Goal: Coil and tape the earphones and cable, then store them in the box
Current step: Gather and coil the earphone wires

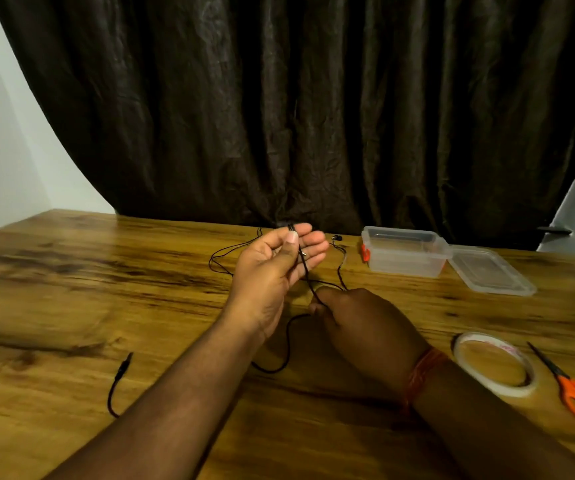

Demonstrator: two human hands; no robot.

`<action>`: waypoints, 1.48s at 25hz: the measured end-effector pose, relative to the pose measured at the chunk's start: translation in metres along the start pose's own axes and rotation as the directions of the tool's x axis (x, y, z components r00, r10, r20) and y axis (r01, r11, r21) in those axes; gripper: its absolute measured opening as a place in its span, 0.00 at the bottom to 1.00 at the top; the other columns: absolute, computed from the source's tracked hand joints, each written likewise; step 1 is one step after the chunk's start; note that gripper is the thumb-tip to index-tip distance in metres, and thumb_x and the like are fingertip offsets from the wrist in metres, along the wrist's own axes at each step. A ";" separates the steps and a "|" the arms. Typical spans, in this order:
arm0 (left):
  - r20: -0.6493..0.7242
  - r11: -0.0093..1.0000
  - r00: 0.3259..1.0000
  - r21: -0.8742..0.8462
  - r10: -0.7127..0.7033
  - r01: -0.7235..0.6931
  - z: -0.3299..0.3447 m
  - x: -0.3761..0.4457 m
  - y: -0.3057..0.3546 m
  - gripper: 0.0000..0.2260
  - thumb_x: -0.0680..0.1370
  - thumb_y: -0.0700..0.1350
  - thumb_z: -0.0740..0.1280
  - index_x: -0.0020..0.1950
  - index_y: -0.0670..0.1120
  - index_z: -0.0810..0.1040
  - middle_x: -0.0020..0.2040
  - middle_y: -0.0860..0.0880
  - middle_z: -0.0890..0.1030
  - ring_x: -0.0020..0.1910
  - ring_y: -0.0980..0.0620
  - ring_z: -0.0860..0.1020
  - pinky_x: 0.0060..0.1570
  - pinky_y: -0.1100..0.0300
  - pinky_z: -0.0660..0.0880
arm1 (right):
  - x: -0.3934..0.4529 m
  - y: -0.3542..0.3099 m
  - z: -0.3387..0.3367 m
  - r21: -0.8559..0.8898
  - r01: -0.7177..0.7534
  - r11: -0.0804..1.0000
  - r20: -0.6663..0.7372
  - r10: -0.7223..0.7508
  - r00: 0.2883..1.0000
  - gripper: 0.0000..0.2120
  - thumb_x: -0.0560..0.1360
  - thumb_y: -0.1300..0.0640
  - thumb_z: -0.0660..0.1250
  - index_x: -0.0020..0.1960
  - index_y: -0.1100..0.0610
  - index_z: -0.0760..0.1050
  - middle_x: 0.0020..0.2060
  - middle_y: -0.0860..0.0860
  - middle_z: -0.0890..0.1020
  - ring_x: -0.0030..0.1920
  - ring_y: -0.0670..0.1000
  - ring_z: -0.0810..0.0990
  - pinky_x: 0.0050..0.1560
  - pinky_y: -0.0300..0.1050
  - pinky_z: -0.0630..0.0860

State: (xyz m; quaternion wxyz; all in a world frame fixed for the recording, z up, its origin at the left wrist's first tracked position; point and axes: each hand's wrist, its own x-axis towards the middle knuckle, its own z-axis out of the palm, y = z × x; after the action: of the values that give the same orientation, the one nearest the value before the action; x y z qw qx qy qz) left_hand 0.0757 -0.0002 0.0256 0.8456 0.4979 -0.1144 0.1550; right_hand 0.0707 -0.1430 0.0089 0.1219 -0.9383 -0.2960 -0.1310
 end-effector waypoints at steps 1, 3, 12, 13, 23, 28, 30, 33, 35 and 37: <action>-0.010 0.999 1.000 0.052 0.006 -0.005 -0.002 0.001 -0.002 0.09 0.83 0.37 0.58 0.54 0.40 0.78 0.46 0.44 0.86 0.49 0.47 0.85 0.53 0.56 0.81 | -0.002 -0.003 -0.004 -0.067 0.029 0.997 -0.022 -0.031 0.999 0.09 0.81 0.47 0.55 0.51 0.49 0.72 0.43 0.51 0.81 0.43 0.55 0.80 0.41 0.49 0.76; -0.008 0.981 1.000 0.195 -0.001 0.002 -0.003 0.001 -0.006 0.10 0.83 0.37 0.58 0.55 0.41 0.79 0.47 0.45 0.86 0.49 0.49 0.85 0.52 0.59 0.81 | -0.007 -0.007 -0.013 -0.085 0.087 0.993 -0.083 -0.094 0.992 0.10 0.81 0.45 0.55 0.52 0.47 0.72 0.43 0.48 0.80 0.42 0.53 0.80 0.39 0.47 0.75; 0.213 0.907 0.958 0.411 -0.192 0.090 0.002 -0.010 -0.019 0.12 0.83 0.38 0.57 0.46 0.42 0.79 0.40 0.47 0.82 0.40 0.54 0.80 0.48 0.58 0.79 | 0.010 0.024 -0.031 0.220 0.138 0.966 -0.414 -0.035 0.910 0.03 0.78 0.55 0.65 0.47 0.52 0.77 0.40 0.47 0.79 0.42 0.49 0.76 0.40 0.45 0.70; 0.239 0.912 0.947 0.397 -0.213 0.105 0.004 -0.012 -0.020 0.12 0.84 0.39 0.56 0.47 0.41 0.78 0.39 0.47 0.81 0.39 0.53 0.80 0.47 0.58 0.79 | 0.011 0.029 -0.033 0.202 0.127 0.971 -0.433 -0.028 0.901 0.03 0.77 0.55 0.66 0.47 0.52 0.78 0.41 0.48 0.79 0.42 0.49 0.77 0.40 0.45 0.71; 0.390 0.982 0.912 0.180 -0.130 0.063 0.009 -0.021 -0.015 0.12 0.83 0.41 0.58 0.51 0.45 0.81 0.39 0.49 0.78 0.38 0.53 0.77 0.44 0.58 0.76 | 0.015 0.043 -0.010 0.413 0.077 0.907 -0.436 0.123 0.892 0.08 0.80 0.55 0.62 0.44 0.52 0.77 0.39 0.46 0.78 0.42 0.48 0.77 0.43 0.53 0.75; 0.210 0.999 0.977 0.005 -0.046 0.046 0.011 -0.014 -0.007 0.10 0.82 0.38 0.58 0.54 0.40 0.78 0.38 0.48 0.82 0.38 0.53 0.81 0.44 0.61 0.80 | 0.012 0.027 0.008 0.363 0.062 0.930 -0.352 0.075 0.933 0.07 0.80 0.54 0.59 0.46 0.51 0.74 0.42 0.49 0.80 0.42 0.51 0.78 0.41 0.53 0.76; 0.151 0.999 0.988 -0.033 -0.026 0.032 0.010 -0.011 -0.005 0.09 0.82 0.37 0.58 0.54 0.39 0.78 0.39 0.48 0.83 0.40 0.53 0.83 0.44 0.61 0.81 | 0.009 0.021 0.008 0.269 0.058 0.961 -0.311 0.030 0.950 0.05 0.80 0.55 0.60 0.49 0.51 0.74 0.44 0.48 0.79 0.44 0.51 0.77 0.41 0.49 0.73; 0.073 0.998 0.997 -0.054 -0.010 0.014 0.008 -0.008 -0.003 0.09 0.82 0.37 0.58 0.54 0.39 0.78 0.41 0.46 0.85 0.43 0.51 0.85 0.47 0.59 0.81 | 0.003 0.011 0.003 0.124 0.055 0.991 -0.211 -0.028 0.977 0.05 0.81 0.50 0.58 0.49 0.48 0.71 0.43 0.45 0.75 0.45 0.50 0.76 0.39 0.47 0.70; 0.029 0.999 1.000 -0.034 0.011 -0.010 0.005 -0.004 -0.003 0.09 0.82 0.36 0.59 0.54 0.40 0.78 0.42 0.46 0.86 0.45 0.50 0.85 0.51 0.57 0.81 | 0.000 0.006 0.001 0.009 0.055 0.998 -0.171 -0.053 0.984 0.07 0.81 0.48 0.57 0.50 0.48 0.71 0.45 0.46 0.77 0.45 0.51 0.77 0.38 0.46 0.71; 0.004 0.998 0.999 0.047 0.034 -0.034 0.000 0.000 -0.004 0.09 0.82 0.37 0.59 0.54 0.41 0.78 0.43 0.46 0.86 0.46 0.50 0.85 0.51 0.58 0.81 | -0.002 0.002 -0.005 -0.071 0.084 0.994 -0.192 -0.096 0.977 0.08 0.80 0.47 0.56 0.50 0.48 0.71 0.45 0.45 0.77 0.44 0.50 0.78 0.37 0.45 0.69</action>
State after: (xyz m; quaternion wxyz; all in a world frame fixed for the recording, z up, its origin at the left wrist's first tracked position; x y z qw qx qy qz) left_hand 0.0772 -0.0025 0.0222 0.8306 0.5161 -0.1205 0.1711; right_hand 0.0697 -0.1475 0.0123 0.1149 -0.9100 -0.3204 -0.2369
